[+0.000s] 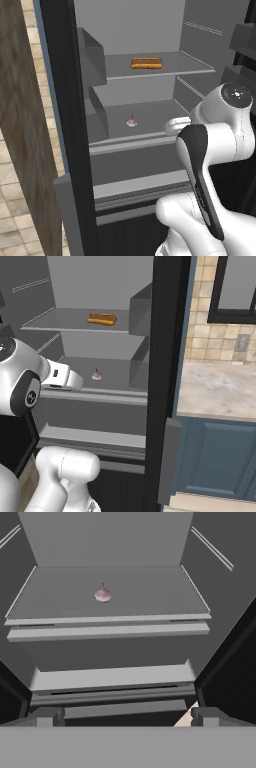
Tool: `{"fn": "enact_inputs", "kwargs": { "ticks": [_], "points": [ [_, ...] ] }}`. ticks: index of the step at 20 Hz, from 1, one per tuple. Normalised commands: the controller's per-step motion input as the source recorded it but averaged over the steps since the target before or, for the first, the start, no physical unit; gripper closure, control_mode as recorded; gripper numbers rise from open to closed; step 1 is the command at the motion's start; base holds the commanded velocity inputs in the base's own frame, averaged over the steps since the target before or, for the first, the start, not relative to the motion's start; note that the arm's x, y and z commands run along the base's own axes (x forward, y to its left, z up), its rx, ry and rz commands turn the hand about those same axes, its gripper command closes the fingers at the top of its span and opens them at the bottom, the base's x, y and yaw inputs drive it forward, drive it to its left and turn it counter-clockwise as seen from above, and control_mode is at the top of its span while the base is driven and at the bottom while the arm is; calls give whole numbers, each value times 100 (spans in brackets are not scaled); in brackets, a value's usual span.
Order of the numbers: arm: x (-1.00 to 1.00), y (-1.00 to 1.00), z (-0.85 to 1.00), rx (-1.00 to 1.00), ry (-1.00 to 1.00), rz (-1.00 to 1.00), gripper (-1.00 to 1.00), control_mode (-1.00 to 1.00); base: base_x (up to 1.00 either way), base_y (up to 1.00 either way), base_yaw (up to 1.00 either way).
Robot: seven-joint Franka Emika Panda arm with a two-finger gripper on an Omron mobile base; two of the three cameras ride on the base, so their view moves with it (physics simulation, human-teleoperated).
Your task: Retrieve the bottle and the shaker from the cabinet and place them next to the mixing bowl on the counter. Then add garlic from the fridge to the mixing bowl.
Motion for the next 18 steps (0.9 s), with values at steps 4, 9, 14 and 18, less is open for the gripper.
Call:
{"fn": "enact_inputs", "kwargs": {
  "ticks": [4,9,14,18],
  "points": [
    [0,0,0,0,0,0,-100,100,0,0,0],
    [0,0,0,0,0,0,-100,-100,0,0,0],
    [43,-11,-3,2,0,13,-100,-100,0,0,0],
    [53,-13,0,2,5,21,-100,-100,0,0,0]
  ]
}}
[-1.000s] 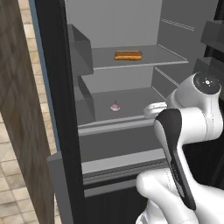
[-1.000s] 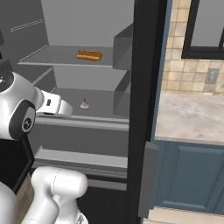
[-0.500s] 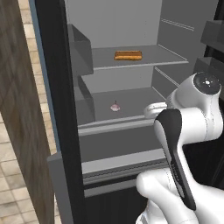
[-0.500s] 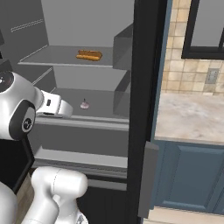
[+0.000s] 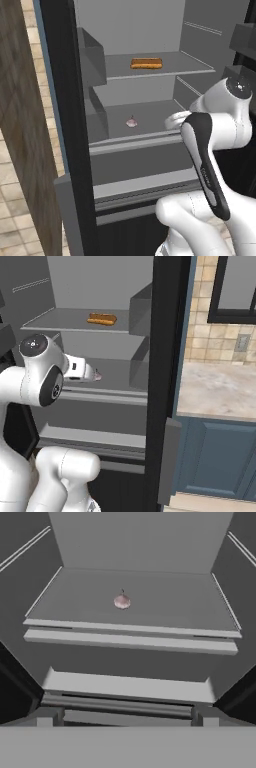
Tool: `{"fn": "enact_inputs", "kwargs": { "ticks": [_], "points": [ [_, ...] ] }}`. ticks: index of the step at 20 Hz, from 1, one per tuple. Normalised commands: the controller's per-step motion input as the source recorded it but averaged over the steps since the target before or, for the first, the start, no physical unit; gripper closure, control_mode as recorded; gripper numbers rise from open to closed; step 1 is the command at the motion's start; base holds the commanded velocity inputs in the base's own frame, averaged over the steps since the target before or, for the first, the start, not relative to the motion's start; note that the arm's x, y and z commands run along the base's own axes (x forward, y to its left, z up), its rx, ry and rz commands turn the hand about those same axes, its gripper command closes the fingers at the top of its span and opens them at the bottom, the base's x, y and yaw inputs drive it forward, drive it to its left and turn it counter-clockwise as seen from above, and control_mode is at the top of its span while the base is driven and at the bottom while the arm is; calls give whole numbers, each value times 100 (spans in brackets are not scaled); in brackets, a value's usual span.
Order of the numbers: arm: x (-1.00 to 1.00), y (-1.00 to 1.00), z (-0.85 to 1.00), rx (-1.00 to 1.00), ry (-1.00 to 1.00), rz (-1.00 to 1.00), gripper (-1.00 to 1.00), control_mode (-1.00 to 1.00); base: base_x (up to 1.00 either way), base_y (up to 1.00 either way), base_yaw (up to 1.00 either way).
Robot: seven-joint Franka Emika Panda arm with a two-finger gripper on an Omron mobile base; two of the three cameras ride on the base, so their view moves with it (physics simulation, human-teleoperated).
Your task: Retrieve the bottle and the shaker from the cabinet and place them next to the mixing bowl on the counter. Then add garlic from the fridge to the mixing bowl.
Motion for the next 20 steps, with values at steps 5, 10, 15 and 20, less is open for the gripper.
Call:
{"fn": "enact_inputs", "kwargs": {
  "ticks": [5,10,15,20],
  "points": [
    [14,18,-1,-1,10,13,-100,-100,0,0,0],
    [45,78,-28,-5,0,-2,-100,-100,0,0,0],
    [71,45,-34,-3,0,-12,-100,-100,0,0,0],
    [48,-4,-16,0,3,-17,-100,-100,0,0,0]
  ]
}}
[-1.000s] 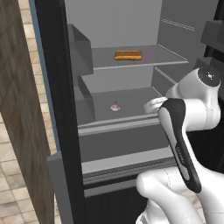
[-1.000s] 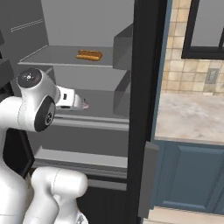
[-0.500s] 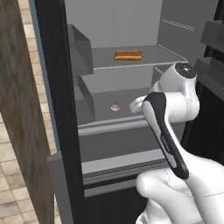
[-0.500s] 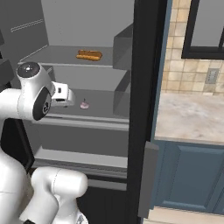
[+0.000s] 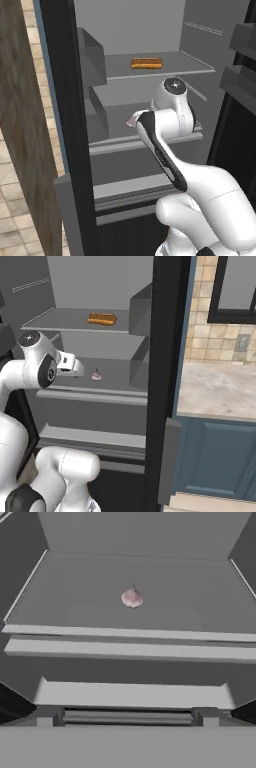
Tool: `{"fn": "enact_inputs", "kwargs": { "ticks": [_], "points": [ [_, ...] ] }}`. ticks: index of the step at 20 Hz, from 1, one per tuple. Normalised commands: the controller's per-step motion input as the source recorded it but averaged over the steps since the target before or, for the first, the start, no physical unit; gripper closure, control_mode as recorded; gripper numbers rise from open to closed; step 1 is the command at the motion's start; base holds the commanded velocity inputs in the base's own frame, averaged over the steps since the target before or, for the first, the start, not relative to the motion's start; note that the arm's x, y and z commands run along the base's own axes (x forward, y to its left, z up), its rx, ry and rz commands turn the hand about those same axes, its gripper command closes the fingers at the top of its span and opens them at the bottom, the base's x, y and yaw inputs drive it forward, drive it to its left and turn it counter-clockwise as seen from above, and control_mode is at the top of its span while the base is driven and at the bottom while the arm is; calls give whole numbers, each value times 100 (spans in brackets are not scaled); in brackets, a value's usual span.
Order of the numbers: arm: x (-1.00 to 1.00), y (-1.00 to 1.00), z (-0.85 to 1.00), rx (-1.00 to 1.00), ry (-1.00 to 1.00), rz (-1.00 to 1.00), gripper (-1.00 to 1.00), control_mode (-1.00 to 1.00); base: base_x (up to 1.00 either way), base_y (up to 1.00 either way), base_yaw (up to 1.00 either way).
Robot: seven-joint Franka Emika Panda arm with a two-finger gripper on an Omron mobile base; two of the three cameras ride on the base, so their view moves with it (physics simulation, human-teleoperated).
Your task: Retrieve the bottle and the shaker from the cabinet and place them next to the mixing bowl on the counter. Then add garlic from the fridge to the mixing bowl.
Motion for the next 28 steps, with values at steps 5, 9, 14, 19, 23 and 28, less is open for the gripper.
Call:
{"fn": "enact_inputs", "kwargs": {
  "ticks": [5,9,14,19,23,28],
  "points": [
    [21,-6,-5,2,10,-6,-100,-100,0,0,0],
    [28,-24,-32,5,15,1,-100,-100,0,0,0],
    [42,-13,-41,3,13,5,-100,-100,0,0,0],
    [30,-1,-31,0,4,3,-100,-100,0,0,0],
    [43,0,-32,0,0,1,-100,-100,0,0,0],
    [52,0,-20,0,0,0,-100,-100,0,0,0]
  ]
}}
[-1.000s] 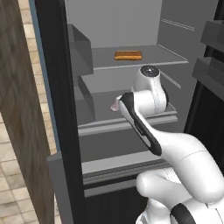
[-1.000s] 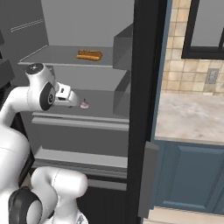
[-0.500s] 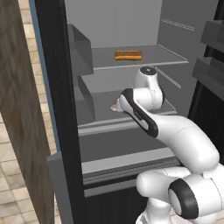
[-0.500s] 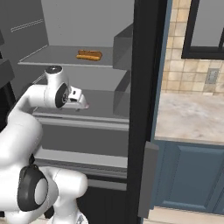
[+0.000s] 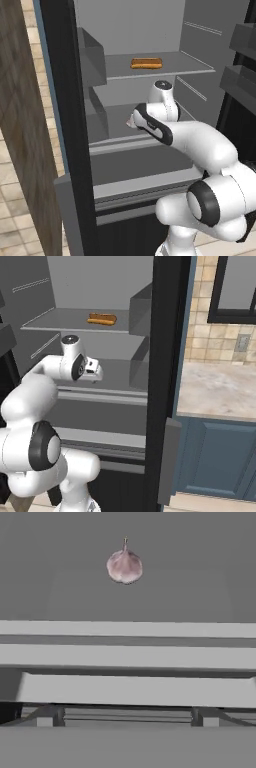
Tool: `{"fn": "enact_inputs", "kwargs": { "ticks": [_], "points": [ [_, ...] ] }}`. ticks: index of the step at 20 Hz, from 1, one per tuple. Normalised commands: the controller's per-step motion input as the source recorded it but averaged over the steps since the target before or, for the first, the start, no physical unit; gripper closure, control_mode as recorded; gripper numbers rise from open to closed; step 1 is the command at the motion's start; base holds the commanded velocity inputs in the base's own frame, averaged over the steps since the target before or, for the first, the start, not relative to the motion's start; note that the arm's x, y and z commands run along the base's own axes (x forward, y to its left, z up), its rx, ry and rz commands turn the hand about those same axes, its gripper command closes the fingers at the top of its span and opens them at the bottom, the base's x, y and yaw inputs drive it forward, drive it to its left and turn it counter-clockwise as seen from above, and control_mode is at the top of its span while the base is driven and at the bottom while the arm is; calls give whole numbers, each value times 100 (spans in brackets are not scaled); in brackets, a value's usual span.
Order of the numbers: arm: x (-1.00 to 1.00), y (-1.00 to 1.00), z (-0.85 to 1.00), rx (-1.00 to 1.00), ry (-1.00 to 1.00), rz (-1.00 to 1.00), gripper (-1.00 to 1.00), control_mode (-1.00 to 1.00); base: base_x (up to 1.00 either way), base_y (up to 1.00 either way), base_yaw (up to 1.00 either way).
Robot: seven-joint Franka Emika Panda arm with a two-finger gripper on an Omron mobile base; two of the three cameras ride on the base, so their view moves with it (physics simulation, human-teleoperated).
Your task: Retrieve the bottle and the shaker from the cabinet and place them next to the mixing bowl on the counter. Then add garlic from the fridge to the mixing bowl.
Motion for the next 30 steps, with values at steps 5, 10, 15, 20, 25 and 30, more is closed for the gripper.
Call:
{"fn": "enact_inputs", "kwargs": {
  "ticks": [5,10,15,20,25,30],
  "points": [
    [51,0,0,0,0,0,-100,-100,0,0,0],
    [25,9,0,0,-1,0,-100,-100,0,0,0],
    [41,9,0,0,-5,0,-100,-100,0,0,0],
    [43,3,-1,0,-1,0,-100,-100,0,0,0],
    [28,0,0,0,0,0,-100,-100,0,0,0],
    [33,0,0,0,0,0,-100,-100,0,0,0]
  ]
}}
